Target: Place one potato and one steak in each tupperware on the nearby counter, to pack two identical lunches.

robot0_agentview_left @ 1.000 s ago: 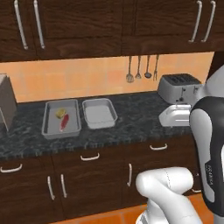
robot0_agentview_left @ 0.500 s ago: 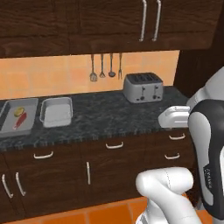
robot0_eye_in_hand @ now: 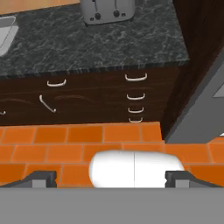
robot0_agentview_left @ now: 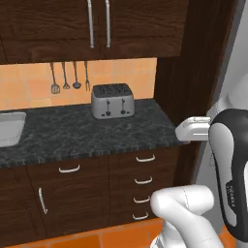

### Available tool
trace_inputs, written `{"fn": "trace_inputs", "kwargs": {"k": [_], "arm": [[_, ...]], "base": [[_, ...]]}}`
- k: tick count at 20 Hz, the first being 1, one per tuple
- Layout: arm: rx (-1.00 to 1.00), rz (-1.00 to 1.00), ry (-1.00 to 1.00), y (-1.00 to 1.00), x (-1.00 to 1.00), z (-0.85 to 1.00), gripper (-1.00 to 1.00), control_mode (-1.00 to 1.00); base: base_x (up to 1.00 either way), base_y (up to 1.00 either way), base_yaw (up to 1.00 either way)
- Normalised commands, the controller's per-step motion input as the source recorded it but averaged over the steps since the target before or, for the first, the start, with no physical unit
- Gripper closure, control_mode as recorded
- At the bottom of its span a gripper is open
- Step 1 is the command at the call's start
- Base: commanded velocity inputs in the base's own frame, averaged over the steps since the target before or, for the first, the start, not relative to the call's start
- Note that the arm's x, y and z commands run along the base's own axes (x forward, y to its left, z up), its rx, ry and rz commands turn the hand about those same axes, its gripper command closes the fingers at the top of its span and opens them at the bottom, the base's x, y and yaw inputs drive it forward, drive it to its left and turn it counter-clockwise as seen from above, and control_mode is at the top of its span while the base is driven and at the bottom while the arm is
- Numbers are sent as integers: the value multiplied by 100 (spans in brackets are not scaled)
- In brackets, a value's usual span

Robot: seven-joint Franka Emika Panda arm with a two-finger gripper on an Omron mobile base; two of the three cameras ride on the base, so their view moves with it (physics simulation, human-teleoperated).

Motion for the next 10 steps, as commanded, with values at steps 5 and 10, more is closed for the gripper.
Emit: {"fn": "trace_inputs", "kwargs": {"k": [5, 10], "arm": [[0, 0, 0, 0, 0, 0, -100, 100], [0, 0, 0, 0, 0, 0, -100, 100]], "base": [[18, -100, 0], [14, -100, 0]]}}
